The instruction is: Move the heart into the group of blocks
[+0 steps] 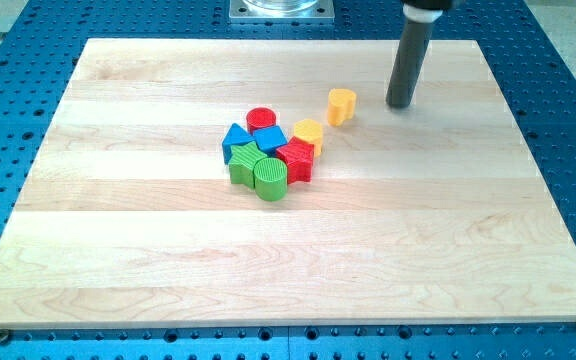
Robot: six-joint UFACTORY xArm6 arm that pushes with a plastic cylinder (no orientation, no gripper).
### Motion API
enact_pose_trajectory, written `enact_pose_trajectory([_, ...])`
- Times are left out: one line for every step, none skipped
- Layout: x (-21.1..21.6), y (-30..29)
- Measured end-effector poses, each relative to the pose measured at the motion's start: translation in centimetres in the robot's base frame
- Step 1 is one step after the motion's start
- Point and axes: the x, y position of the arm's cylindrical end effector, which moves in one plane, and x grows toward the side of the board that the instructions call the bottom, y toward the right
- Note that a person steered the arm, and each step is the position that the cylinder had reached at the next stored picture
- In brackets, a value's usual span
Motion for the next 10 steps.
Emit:
enact_pose_trajectory([-2.3, -4.1])
enact_pose_trajectory([-0.1, -2.7])
enact_pose_trajectory([1.0, -0.6])
enact_pose_trajectory([2.9, -5.1])
enact_pose_trajectory([5.5, -8.4])
enact_pose_trajectory([5.7, -8.4])
enact_pose_trajectory([5.2, -8.4])
enact_pose_trajectory([4.1, -8.1])
enact_pose_trajectory([2.1, -8.1])
enact_pose_trajectory([1.1, -9.0])
